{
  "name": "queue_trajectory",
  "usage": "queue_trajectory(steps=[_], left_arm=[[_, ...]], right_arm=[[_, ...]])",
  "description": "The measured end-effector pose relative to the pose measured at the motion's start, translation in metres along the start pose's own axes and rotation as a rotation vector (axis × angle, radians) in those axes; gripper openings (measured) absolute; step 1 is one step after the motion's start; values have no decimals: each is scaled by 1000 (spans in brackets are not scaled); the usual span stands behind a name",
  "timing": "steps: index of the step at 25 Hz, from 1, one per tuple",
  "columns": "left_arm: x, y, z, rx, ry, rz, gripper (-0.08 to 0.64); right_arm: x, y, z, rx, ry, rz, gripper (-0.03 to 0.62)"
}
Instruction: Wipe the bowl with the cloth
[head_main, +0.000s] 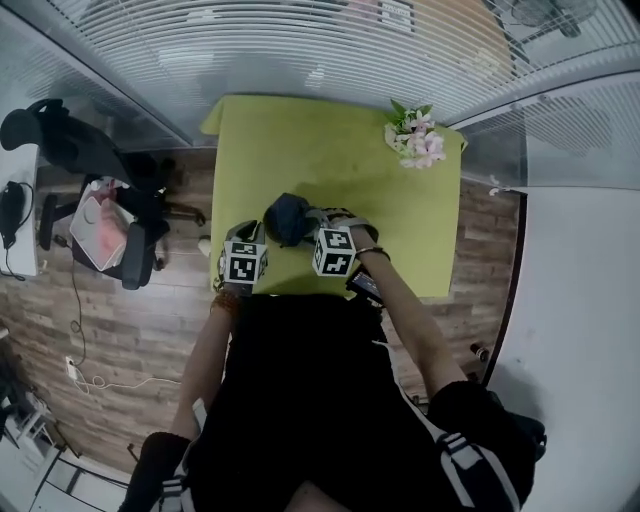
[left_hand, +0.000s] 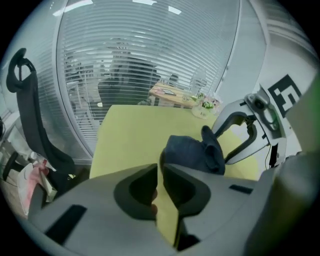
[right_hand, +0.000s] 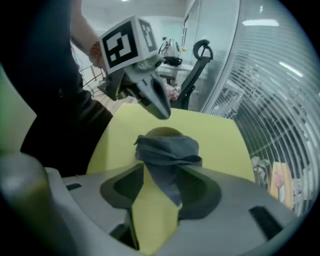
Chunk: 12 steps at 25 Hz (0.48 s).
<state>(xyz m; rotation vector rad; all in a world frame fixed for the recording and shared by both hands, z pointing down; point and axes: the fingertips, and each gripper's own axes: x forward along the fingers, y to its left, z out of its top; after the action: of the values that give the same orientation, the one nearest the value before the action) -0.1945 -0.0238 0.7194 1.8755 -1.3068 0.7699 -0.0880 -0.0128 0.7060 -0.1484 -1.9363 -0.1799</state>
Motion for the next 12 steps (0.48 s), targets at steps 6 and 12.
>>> queue_trajectory(steps=[6,12], left_arm=[[11,-7,-1,-5,10,-48,38],[27,3,-3,-28,35,-26,107]], right_arm=[[-48,-23,-31,96,27,23,175],[-33,-59,18,370,-173,-71,189]])
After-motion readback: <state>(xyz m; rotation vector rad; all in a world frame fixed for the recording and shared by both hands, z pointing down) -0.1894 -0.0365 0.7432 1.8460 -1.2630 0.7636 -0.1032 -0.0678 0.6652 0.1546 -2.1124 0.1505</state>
